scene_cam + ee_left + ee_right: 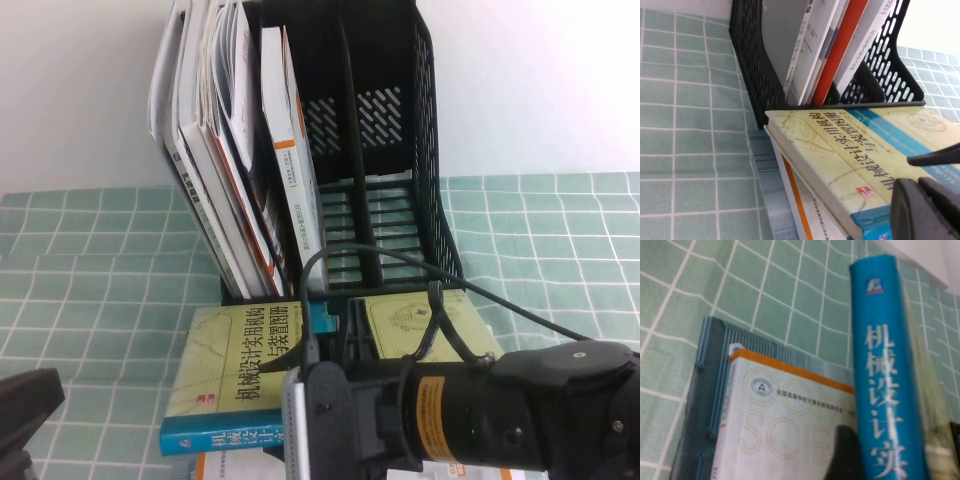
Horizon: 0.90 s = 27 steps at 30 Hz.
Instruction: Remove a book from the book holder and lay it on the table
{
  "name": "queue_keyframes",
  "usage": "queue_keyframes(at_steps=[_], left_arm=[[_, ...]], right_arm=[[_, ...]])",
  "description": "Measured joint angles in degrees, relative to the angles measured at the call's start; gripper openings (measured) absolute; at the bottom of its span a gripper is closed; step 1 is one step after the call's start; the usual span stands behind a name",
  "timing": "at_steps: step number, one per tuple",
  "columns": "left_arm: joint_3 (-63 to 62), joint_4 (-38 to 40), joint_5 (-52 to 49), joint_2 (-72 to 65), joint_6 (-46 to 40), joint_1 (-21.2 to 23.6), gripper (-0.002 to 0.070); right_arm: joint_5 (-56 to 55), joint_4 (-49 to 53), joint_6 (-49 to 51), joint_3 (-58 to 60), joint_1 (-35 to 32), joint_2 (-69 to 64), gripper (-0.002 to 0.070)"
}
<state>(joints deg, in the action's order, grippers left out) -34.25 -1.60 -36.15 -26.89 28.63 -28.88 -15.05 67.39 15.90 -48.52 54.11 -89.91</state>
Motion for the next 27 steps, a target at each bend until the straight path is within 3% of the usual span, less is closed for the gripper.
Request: queue_keyframes(at_steps=[8, 15, 17, 20, 24, 27], left_arm=[[0.0, 0.1, -0.11, 0.0, 0.0, 0.0, -0.0003], [0.0, 0.21, -0.11, 0.0, 0.0, 0.0, -0.0003], [0.0, 0.21, -0.11, 0.0, 0.0, 0.0, -0.0003], [0.0, 0.21, -0.11, 0.0, 0.0, 0.0, -0.0003], [0.0, 0.21, 0.0, 0.0, 0.0, 0.0, -0.0003], [0.0, 0.21, 0.0, 0.0, 0.0, 0.0, -0.0003]], right_arm=[[-3.16, 9.34, 17.48, 0.0, 0.0, 0.41, 0.053], [-10.9, 21.5, 34.39, -0.2, 0.0, 3.25, 0.0496], [-9.56, 23.72, 35.54, -1.04, 0.0, 4.11, 0.0447], [-2.51, 28.64, 37.05, -3.72, 0.0, 6.87, 0.0317], [15.96, 31.08, 36.73, -7.34, 0.0, 12.18, 0.0087], [35.48, 27.63, 29.99, -9.23, 0.0, 16.24, 0.0023]])
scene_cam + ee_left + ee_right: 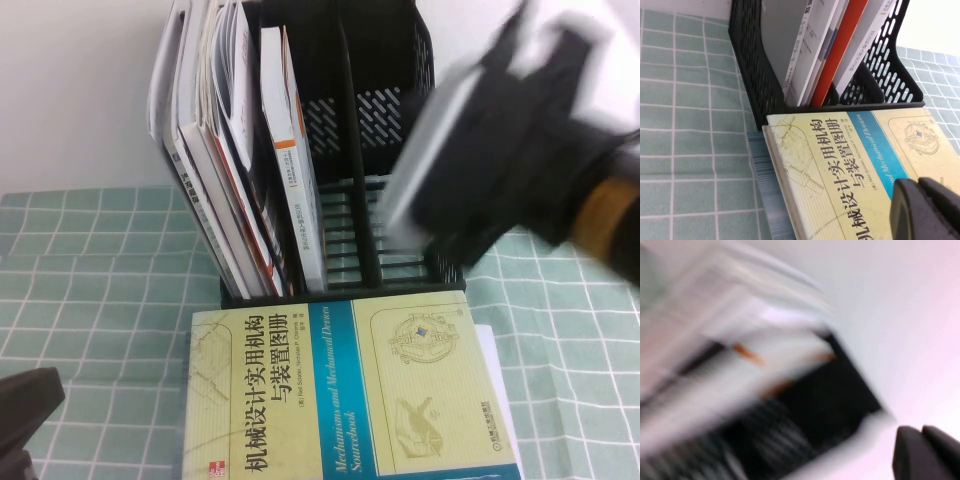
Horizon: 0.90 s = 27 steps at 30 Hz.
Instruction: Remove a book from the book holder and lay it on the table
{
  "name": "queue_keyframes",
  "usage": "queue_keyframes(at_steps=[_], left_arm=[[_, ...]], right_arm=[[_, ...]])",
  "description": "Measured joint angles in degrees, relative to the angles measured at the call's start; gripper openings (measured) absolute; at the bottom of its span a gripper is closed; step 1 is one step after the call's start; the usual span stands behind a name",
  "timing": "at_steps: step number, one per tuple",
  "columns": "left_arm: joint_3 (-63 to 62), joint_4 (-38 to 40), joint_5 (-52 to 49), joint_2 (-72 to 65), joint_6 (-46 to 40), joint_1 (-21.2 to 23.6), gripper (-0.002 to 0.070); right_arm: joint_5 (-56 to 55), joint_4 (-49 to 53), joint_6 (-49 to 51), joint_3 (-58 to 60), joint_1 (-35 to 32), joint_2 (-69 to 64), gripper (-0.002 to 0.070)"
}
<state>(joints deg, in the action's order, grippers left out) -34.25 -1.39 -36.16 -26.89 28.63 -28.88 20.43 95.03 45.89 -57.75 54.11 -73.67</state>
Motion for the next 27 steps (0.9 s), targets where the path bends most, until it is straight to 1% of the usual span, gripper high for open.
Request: queue_keyframes(at_steps=[2, 4, 5, 7, 10, 13, 17, 20, 23, 27], left_arm=[[0.0, -0.12, 0.08, 0.0, 0.0, 0.0, -0.0003], [0.0, -0.82, 0.18, 0.0, -0.11, 0.0, -0.0003], [0.0, -1.5, 0.29, 0.0, -0.1, 0.0, -0.0003], [0.0, -3.14, 1.07, 0.0, -0.2, 0.0, -0.0003], [0.0, -6.3, 2.72, 0.0, -0.3, 0.0, -0.0003], [0.11, -9.62, 6.42, 0.04, -0.3, 0.0, -0.0003], [1.95, -13.31, 19.13, 0.13, -0.77, 0.0, -0.0003], [4.83, -15.47, 28.52, 0.13, -0.9, 0.0, -0.0003], [8.2, -16.29, 35.35, 0.13, -0.99, 0.0, -0.0003], [11.73, -16.66, 38.69, 0.13, -0.99, 0.0, -0.0003]], right_arm=[[11.65, -8.43, -10.52, -1.76, 0.0, 2.67, 0.001], [24.56, -19.94, -23.22, -4.33, -0.1, 5.09, 0.0004], [29.71, -24.36, -27.18, -5.34, -0.1, 5.97, 0.0003], [41.18, -33.72, -32.82, -6.89, -0.1, 8.27, 0.0001], [47.86, -44.99, -35.76, -6.46, -0.1, 12.95, 0.0], [49.28, -54.74, -37.59, -3.35, -0.1, 20.86, -0.0001], [46.62, -64.38, -38.68, 5.3, -0.1, 33.47, -0.0001], [39.79, -70.66, -39.39, 13.53, -0.1, 44.58, -0.0001], [31.32, -75.86, -39.9, 22.45, -0.1, 55.49, -0.0001], [22.82, -76.86, -40.09, 33.64, -0.1, 65.9, -0.0001]])
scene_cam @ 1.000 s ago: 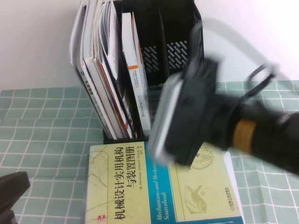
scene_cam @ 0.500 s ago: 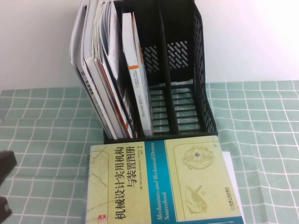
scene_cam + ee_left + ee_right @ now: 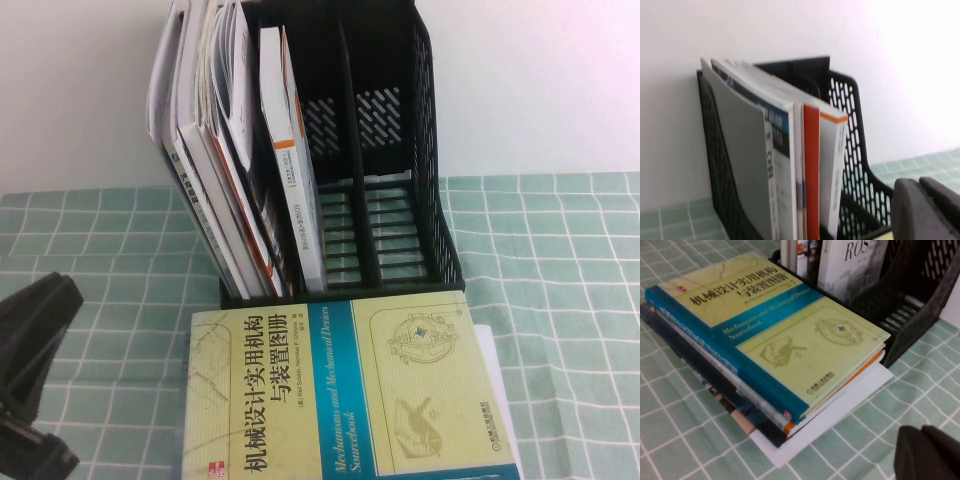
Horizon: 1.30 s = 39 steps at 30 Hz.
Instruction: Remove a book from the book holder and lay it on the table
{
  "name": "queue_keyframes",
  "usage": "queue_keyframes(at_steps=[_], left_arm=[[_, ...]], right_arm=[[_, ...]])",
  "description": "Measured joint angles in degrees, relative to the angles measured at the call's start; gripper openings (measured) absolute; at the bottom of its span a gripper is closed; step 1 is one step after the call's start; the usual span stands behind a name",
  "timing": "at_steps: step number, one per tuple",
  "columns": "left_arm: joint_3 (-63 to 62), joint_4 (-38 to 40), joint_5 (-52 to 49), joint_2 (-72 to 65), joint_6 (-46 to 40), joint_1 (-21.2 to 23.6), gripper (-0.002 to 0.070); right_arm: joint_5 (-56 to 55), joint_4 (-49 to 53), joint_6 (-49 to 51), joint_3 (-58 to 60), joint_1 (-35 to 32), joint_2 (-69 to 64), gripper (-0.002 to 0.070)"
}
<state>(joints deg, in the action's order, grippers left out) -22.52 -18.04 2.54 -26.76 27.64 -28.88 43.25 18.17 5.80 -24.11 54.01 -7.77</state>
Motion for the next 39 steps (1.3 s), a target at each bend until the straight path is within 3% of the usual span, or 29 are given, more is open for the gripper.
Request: queue_keyframes(at_steps=[7, 32, 39], left_arm=[[3.49, -0.08, -0.37, 0.0, 0.0, 0.0, -0.0003], [3.92, -0.27, -1.32, 0.0, 0.11, 0.0, -0.0003], [5.15, 3.19, -1.55, 2.37, -8.55, 4.22, -0.0003]], right_arm=[[-10.37, 1.0, -0.75, 8.81, 0.0, 6.29, -0.0001], [-9.43, -0.9, -0.98, 10.81, 0.0, 6.43, -0.0001], [-9.43, -0.9, -0.98, 10.89, 0.0, 6.43, -0.0001]])
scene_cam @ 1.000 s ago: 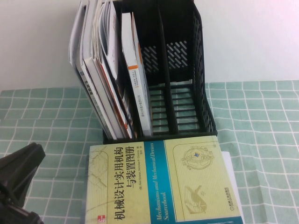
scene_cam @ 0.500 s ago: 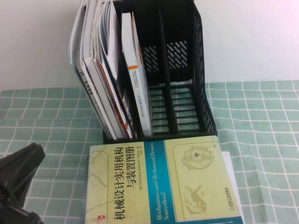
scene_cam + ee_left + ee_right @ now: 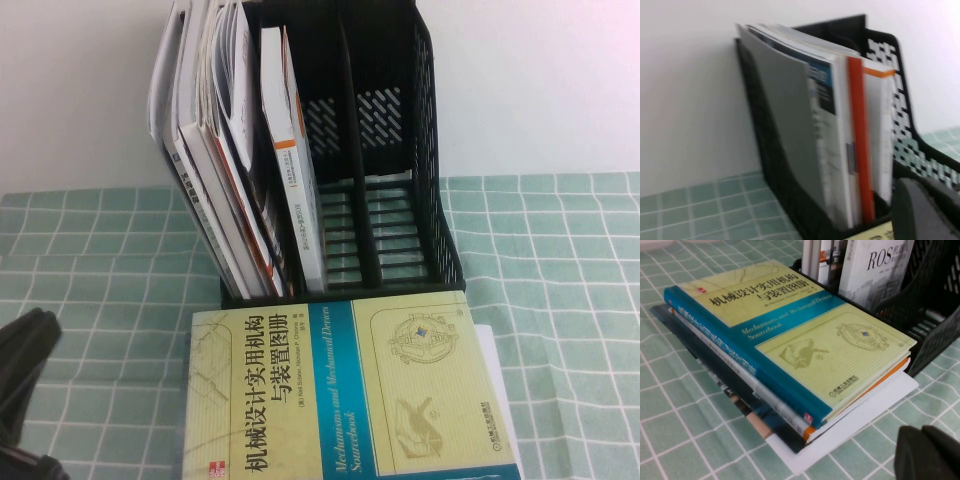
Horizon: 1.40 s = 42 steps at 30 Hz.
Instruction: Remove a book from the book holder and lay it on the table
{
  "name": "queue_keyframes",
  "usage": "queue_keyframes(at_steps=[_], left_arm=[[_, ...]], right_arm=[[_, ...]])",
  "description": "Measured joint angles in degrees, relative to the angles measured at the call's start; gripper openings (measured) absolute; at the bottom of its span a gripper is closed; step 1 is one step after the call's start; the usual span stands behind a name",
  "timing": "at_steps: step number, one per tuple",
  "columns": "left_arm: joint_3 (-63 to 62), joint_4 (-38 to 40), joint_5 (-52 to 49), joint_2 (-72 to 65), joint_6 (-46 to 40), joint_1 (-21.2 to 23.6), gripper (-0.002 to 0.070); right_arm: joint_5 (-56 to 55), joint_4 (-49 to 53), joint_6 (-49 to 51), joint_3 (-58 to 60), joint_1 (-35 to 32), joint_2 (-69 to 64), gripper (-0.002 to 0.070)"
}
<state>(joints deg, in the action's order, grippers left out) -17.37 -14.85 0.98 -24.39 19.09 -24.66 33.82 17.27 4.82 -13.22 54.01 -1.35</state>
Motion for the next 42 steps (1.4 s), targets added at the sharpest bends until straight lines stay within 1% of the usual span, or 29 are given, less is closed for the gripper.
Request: queue_keyframes(at_steps=[4, 9, 13, 15, 18, 22, 33, 42], left_arm=[[2.23, 1.98, 0.25, 4.59, -1.12, 6.12, -0.0003], [8.79, 4.78, 0.22, 12.47, -1.33, 12.73, -0.0003], [13.59, 6.02, -0.65, 17.48, -2.19, 16.82, -0.0003], [15.83, 6.4, -1.77, 19.95, -2.43, 18.19, -0.0003], [18.37, 7.39, -3.61, 23.0, -2.75, 19.12, -0.0003], [18.73, 8.66, -6.29, 24.89, -4.41, 19.2, -0.0003], [18.81, 8.94, -19.58, 25.03, -7.76, 19.2, -0.0003], [18.81, 8.94, -20.28, 25.03, -8.61, 19.2, -0.0003]], right_arm=[[0.0, 0.0, 0.0, 0.0, 0.0, 0.0, -0.0001], [0.0, 0.0, 0.0, 0.0, 0.0, 0.0, -0.0001], [0.0, 0.0, 0.0, 0.0, 0.0, 0.0, -0.0001], [0.0, 0.0, 0.0, 0.0, 0.0, 0.0, -0.0001], [0.0, 0.0, -0.12, 0.0, 0.0, 0.0, -0.0001], [0.0, 0.0, -0.12, 0.0, 0.0, 0.0, -0.0001], [0.0, 0.0, -0.12, 0.0, 0.0, 0.0, -0.0001], [0.0, -0.02, -0.12, 0.0, 0.0, 0.0, -0.0001]])
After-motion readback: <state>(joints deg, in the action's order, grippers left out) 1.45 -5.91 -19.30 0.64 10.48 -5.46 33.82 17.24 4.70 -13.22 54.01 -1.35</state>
